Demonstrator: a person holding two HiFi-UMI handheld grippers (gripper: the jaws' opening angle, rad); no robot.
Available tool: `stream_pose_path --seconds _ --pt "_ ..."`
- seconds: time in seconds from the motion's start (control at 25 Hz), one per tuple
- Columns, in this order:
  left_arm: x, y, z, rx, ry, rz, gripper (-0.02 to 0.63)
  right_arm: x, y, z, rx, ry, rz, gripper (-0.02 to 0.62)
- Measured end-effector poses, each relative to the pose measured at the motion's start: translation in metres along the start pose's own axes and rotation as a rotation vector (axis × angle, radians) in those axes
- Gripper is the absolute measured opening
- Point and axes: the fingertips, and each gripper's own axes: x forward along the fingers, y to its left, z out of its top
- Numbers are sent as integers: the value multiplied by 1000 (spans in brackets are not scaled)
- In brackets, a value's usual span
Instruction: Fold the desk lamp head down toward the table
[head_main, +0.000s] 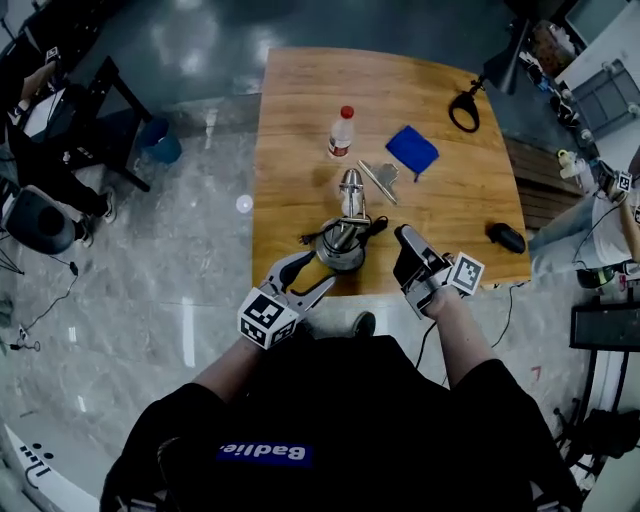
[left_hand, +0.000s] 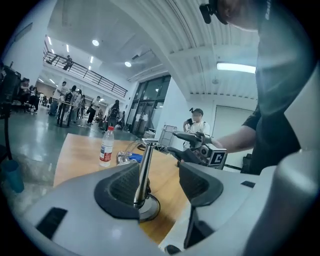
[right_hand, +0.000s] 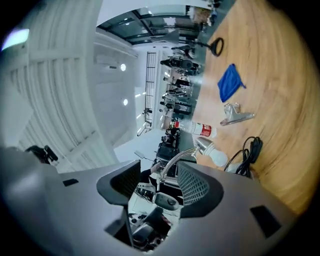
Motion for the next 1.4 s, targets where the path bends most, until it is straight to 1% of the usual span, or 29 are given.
stream_pose_path --seconds 0.08,0.2,0.32,0.4,0.48,0.52,0.56,0.64,0.72,0.88,0.96,1.04,1.16,1.24,1.32,1.4 --pt "-7 -18 9 -6 -12 -2 242 -13 21 -12 -72 34 10 218" --pt "-10 -46 22 4 -30 1 242 -31 48 -26 -118 69 58 219" --pt "-12 -75 29 12 -39 33 242 -52 69 -34 -136 82 121 219" --pt "-14 -97 31 2 -41 62 242 -71 79 -42 -154 96 149 219" --pt "-15 -120 34 -16 -51 101 241 -92 85 -47 -200 116 166 218" --pt "-14 -132 36 -20 -60 121 241 -102 87 -48 -247 129 165 219" --pt "-12 -144 39 -17 -69 142 241 -113 90 -47 -319 144 154 218" --pt "-8 -168 44 -8 -82 182 241 -134 98 -45 -494 169 127 218" --pt "-8 -194 49 -4 -84 200 241 -154 112 -50 -637 183 121 218" --pt "-21 -232 68 7 -92 166 231 -174 156 -75 -845 207 150 205" --pt "-27 -242 76 2 -108 141 202 -176 173 -90 -952 225 163 170" --pt "-30 -249 83 6 -115 103 182 -179 187 -104 -1033 241 171 122" --pt "-40 -256 102 57 -125 38 148 -178 206 -119 -1107 248 171 84" --pt "-50 -258 114 99 -147 8 106 -173 216 -128 -1156 243 169 55" --pt "-61 -260 118 110 -158 -5 61 -170 221 -140 -1187 240 160 35" --pt "-72 -264 114 110 -152 -19 18 -170 228 -156 -1200 238 160 21"
